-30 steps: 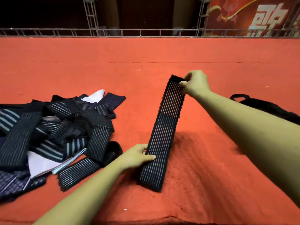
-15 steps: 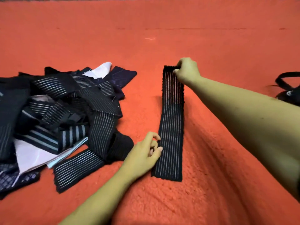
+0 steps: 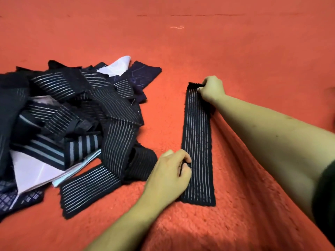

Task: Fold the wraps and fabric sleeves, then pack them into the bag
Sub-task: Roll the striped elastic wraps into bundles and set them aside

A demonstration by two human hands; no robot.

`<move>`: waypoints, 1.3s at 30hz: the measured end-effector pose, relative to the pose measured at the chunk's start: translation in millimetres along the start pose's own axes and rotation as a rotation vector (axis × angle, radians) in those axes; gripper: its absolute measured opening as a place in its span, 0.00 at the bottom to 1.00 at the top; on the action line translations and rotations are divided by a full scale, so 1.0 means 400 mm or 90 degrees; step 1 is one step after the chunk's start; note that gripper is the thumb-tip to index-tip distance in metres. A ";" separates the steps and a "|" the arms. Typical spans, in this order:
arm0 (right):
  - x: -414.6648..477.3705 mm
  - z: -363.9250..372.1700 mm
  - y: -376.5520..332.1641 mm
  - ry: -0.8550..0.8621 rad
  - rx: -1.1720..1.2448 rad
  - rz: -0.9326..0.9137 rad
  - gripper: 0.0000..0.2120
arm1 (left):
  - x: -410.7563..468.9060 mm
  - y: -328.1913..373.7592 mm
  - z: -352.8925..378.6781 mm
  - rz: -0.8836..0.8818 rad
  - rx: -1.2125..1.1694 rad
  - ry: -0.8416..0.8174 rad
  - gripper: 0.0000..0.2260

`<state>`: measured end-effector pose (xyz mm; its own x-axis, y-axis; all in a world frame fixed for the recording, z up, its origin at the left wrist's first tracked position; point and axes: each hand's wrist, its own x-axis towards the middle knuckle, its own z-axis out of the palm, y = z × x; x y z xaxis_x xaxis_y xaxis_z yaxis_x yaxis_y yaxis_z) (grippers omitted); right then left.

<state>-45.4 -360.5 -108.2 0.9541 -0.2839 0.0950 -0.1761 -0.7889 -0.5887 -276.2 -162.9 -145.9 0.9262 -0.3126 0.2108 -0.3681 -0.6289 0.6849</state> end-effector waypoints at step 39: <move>-0.489 -0.044 0.117 -0.044 -0.033 -0.307 0.10 | 0.007 -0.001 0.020 0.002 0.137 0.003 0.18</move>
<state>-244.5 -351.8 -140.2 0.9437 0.1553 0.2921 0.2788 -0.8487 -0.4494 -274.2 -169.3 -151.2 0.9253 -0.3114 0.2166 -0.3793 -0.7660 0.5191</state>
